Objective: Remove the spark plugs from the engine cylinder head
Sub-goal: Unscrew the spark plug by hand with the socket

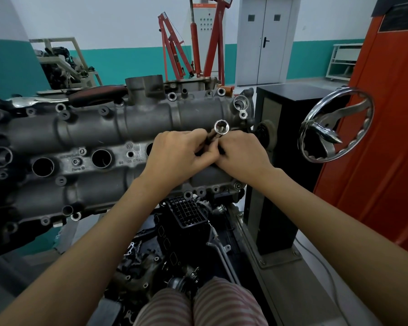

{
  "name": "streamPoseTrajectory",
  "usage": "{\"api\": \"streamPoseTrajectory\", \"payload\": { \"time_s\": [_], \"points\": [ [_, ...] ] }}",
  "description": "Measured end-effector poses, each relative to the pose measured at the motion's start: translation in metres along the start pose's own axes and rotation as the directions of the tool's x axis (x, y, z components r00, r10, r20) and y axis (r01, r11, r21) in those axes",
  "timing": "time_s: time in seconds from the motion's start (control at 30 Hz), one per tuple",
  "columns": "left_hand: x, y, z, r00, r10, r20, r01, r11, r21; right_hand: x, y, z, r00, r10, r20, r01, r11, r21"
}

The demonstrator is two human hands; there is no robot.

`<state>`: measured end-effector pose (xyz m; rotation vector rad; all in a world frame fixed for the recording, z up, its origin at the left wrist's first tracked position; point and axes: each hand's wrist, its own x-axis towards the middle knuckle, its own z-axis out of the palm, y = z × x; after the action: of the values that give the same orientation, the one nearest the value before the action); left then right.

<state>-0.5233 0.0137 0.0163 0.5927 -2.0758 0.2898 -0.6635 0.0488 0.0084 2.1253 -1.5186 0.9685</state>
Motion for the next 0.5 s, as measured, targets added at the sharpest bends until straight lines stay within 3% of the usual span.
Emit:
{"api": "streamPoseTrajectory", "payload": {
  "time_s": [0.5],
  "points": [
    [0.0027,0.0007,0.0011,0.999,-0.012,0.031,0.01,0.999,0.036,0.0007,0.0039,0.0015,0.998,0.047,0.052,-0.043,0.996,-0.075]
  ]
}}
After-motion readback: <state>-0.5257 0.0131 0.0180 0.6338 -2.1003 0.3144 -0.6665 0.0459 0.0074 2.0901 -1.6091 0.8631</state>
